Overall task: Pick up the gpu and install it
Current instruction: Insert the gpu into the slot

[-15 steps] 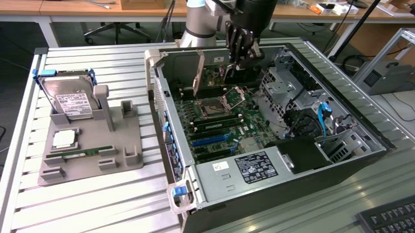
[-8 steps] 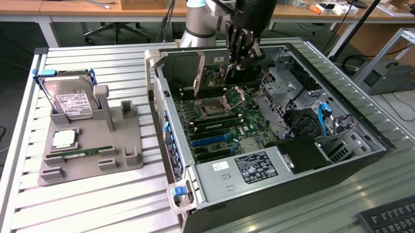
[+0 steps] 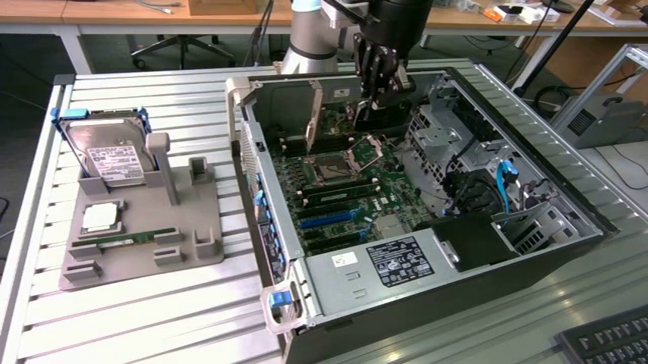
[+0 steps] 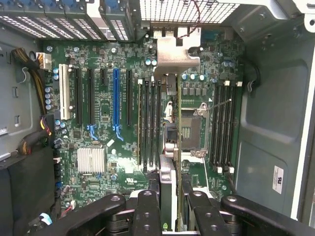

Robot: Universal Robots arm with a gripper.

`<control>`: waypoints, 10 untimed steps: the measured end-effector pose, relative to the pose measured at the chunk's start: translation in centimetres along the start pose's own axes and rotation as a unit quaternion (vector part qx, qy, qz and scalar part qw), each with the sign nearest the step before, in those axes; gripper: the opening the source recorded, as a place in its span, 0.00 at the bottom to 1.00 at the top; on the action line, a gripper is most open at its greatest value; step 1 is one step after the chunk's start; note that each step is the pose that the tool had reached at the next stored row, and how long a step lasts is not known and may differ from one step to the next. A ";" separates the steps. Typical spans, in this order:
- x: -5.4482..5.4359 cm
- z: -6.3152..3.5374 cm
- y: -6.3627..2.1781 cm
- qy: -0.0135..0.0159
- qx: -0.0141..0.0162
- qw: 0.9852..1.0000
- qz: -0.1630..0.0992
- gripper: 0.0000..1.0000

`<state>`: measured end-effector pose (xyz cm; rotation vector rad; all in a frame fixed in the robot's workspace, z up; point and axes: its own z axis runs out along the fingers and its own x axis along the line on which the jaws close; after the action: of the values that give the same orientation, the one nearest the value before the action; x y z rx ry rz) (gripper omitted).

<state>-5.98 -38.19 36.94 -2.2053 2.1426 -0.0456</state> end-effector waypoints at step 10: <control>0.5 0.06 0.02 0.000 0.000 1.000 0.000 0.27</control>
<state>-5.99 -38.64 36.87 -2.2053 2.1427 -0.0456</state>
